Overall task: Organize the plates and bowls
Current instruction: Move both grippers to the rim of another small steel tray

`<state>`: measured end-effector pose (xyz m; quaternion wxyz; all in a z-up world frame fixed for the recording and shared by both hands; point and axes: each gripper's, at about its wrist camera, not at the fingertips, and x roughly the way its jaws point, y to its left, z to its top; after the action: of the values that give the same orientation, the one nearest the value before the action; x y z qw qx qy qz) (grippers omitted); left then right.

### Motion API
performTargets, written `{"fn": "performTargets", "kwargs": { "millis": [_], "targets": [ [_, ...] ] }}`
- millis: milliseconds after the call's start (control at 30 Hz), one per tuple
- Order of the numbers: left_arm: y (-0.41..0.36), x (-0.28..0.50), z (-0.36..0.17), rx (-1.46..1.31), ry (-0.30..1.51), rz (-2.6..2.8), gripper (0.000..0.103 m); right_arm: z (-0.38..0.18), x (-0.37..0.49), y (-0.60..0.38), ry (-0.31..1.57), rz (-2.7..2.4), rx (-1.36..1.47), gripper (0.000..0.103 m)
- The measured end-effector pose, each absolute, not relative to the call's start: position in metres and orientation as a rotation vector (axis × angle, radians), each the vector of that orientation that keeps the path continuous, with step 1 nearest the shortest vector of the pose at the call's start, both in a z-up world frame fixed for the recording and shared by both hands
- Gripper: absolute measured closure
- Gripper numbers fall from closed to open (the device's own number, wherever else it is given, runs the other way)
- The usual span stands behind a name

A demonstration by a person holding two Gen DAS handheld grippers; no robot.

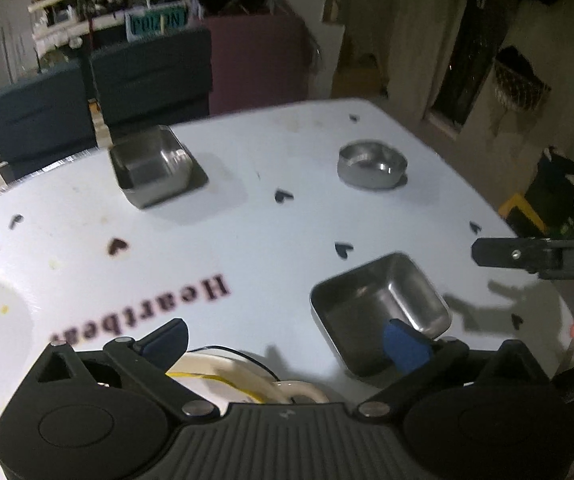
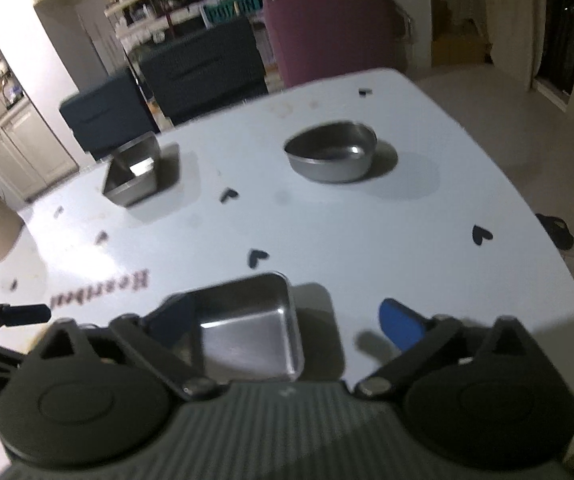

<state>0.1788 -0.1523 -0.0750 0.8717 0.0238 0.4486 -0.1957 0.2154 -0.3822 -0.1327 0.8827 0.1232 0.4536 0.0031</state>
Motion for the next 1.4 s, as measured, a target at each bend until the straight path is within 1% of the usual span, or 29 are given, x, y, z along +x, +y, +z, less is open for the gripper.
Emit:
{"fn": "performTargets", "kwargs": {
  "millis": [167,300,433,667,800,1067,1233,1400],
  "targets": [
    [-0.131,0.172,-0.051,0.039,0.873,-0.361,0.0,-0.107,0.207,-0.36,0.891,-0.009,0.272,0.0],
    [-0.11,0.184,-0.045,0.04,0.849,-0.279,0.0,-0.091,0.218,-0.338,0.847,0.015,0.295,0.0],
    [-0.091,0.203,-0.04,0.055,0.815,-0.173,0.0,-0.094,0.244,-0.318,0.827,0.056,0.365,0.0],
    [-0.074,0.273,-0.038,0.074,0.751,-0.134,0.0,-0.104,0.295,-0.289,0.823,0.071,0.459,0.0],
    [-0.073,0.326,-0.052,0.089,0.749,-0.13,0.0,-0.113,0.322,-0.274,0.815,0.028,0.506,0.0],
    [-0.073,0.41,-0.091,0.175,0.779,-0.125,0.0,-0.154,0.38,-0.251,0.859,-0.056,0.744,0.0],
    [-0.067,0.449,-0.114,0.149,0.811,-0.114,0.0,-0.181,0.402,-0.233,0.907,-0.062,0.751,0.0],
    [-0.078,0.463,-0.135,0.21,0.84,-0.111,0.0,-0.195,0.419,-0.239,0.922,-0.1,0.799,0.0]
  ]
}}
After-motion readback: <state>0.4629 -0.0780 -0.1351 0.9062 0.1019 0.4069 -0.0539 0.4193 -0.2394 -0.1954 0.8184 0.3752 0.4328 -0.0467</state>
